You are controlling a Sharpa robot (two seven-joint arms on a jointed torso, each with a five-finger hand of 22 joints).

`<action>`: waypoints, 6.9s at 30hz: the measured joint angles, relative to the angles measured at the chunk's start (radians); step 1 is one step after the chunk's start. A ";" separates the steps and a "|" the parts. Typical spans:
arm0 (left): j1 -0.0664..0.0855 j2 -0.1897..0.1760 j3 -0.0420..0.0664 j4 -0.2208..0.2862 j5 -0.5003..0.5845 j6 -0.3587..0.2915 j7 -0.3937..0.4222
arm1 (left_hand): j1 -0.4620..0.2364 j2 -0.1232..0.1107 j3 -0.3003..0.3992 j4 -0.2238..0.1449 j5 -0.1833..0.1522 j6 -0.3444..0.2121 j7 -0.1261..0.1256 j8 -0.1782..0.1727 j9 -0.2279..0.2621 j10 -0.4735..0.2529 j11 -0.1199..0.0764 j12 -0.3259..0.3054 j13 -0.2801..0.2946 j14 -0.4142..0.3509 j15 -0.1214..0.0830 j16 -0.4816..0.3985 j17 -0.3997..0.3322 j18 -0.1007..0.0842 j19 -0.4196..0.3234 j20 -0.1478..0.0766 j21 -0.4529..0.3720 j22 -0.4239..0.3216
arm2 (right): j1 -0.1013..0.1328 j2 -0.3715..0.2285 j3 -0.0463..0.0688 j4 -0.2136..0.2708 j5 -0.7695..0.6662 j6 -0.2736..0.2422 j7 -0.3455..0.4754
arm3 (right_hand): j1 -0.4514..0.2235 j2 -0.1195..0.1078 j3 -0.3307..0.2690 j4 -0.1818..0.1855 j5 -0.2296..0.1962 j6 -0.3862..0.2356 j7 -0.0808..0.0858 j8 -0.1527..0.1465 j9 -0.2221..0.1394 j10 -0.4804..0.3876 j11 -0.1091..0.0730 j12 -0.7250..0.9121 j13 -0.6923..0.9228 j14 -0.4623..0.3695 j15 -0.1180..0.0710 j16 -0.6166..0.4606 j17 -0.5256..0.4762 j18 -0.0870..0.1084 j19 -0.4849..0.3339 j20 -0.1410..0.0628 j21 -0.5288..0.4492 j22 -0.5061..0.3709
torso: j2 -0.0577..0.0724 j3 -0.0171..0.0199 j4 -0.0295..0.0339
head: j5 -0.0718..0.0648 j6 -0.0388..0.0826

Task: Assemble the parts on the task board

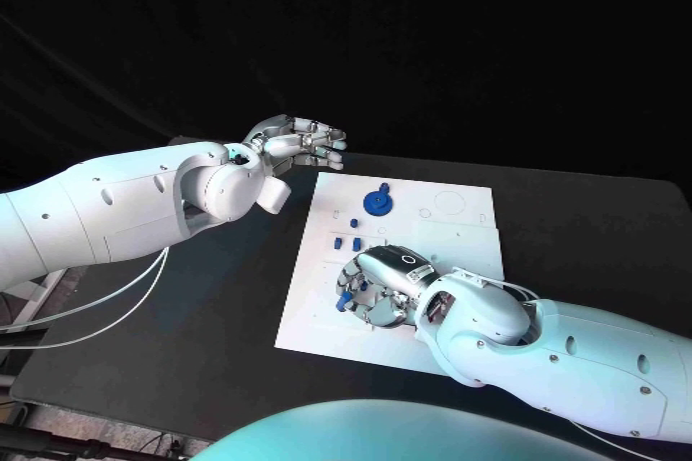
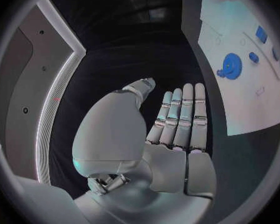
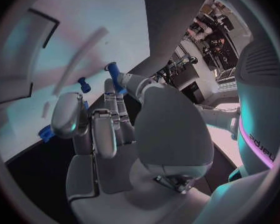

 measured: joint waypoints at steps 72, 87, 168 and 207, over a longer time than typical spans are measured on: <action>0.000 0.000 -0.002 -0.001 -0.001 0.012 -0.015 | -0.004 0.004 -0.017 0.011 -0.009 -0.004 -0.004 0.000 0.002 -0.011 0.003 0.008 0.000 -0.007 0.007 -0.004 0.003 0.000 0.000 0.000 -0.009 -0.012 | -0.001 -0.003 -0.001 0.001 -0.026 0.026 -0.027 | -0.095 -0.060 -0.056 -0.019 0.019 -0.218 0.017 -0.095 -0.022 -0.044 0.017 -0.004 0.016 0.004 0.004 0.000 -0.007 0.000 -0.004 0.004 -0.015 0.000 | -0.001 0.0000 -0.0012 | -0.011 0.013; 0.000 -0.003 -0.007 -0.003 -0.003 0.015 -0.017 | -0.004 0.004 -0.017 0.011 -0.009 -0.003 -0.003 0.000 0.001 -0.014 0.007 0.012 0.000 -0.007 0.007 -0.008 0.004 0.000 0.000 0.000 -0.008 -0.013 | 0.051 -0.173 0.003 0.089 0.100 -0.153 0.003 | -0.135 -0.043 -0.133 0.019 0.019 -0.140 -0.001 -0.005 0.014 0.116 -0.024 0.227 0.185 0.001 -0.026 0.005 0.000 0.000 0.015 -0.015 -0.001 0.000 | -0.004 -0.0006 -0.0021 | -0.045 0.033; -0.002 -0.029 -0.022 0.040 -0.029 0.025 -0.018 | -0.004 0.004 -0.039 0.022 -0.016 -0.004 -0.004 0.012 0.003 -0.011 0.003 0.031 0.002 -0.007 0.007 -0.008 0.012 0.000 0.004 0.004 -0.012 -0.028 | -0.009 -0.411 -0.014 0.165 0.095 -0.005 -0.292 | -0.091 0.134 -0.789 0.199 0.205 -0.097 -0.058 0.162 0.184 0.204 -0.064 1.335 1.196 0.002 -0.052 0.107 0.052 -0.016 0.065 -0.043 0.166 0.000 | -0.023 -0.0080 -0.0283 | -0.147 0.032; -0.002 -0.026 -0.022 0.039 -0.032 0.023 -0.024 | -0.004 0.004 -0.041 0.025 -0.016 -0.003 -0.003 0.012 0.003 -0.011 0.003 0.031 0.001 -0.007 0.007 -0.008 0.013 0.000 0.004 0.004 -0.012 -0.028 | 0.016 -0.376 -0.007 0.223 0.282 -0.143 -0.303 | -0.094 0.192 -0.747 0.205 0.254 -0.051 -0.048 0.171 0.181 0.215 -0.104 1.369 1.196 0.002 -0.088 0.116 0.052 -0.031 0.066 -0.077 0.203 0.000 | -0.023 -0.0101 -0.0279 | -0.148 0.034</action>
